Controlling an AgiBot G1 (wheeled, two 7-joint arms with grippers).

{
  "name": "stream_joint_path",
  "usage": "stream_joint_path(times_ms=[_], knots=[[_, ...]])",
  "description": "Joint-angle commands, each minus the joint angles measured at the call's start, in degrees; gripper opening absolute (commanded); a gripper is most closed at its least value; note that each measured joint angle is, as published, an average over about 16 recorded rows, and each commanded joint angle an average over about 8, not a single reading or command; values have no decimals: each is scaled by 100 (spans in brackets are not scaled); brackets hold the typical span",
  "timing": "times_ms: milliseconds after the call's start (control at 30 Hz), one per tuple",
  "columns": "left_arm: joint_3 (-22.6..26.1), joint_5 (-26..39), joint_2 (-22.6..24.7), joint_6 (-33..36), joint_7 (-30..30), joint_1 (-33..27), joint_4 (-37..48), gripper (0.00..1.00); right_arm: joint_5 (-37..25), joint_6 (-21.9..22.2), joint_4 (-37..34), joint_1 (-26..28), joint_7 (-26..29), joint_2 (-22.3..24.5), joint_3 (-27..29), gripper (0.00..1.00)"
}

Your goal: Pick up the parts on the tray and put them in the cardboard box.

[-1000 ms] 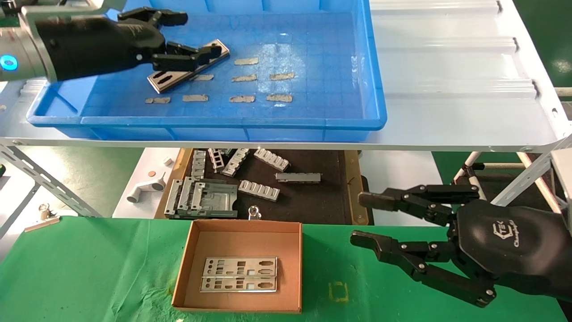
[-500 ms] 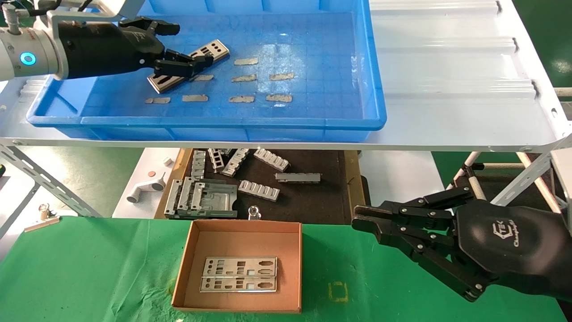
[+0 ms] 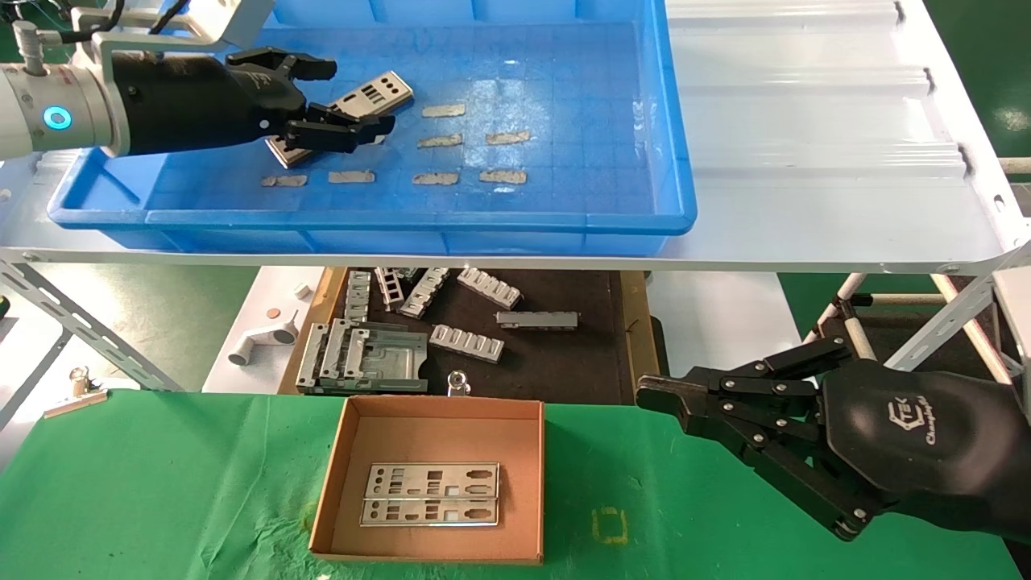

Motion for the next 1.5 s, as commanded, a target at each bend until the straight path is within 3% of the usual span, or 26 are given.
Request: stream_joint_path(times_ms=[33,100,167,1500], knots=[[2,3,16,-15,5,-12,68,16,0,0,0,0,0,0,0,0],[1,1,22,-2,8,-21,108,5,0,0,0,0,0,0,0,0],[0,0,26,14,13,-28,142,0,0,0,0,0,0,0,0,0],[-30,-43,-3,130,149,-134,301,0,0,0,0,0,0,0,0,0]])
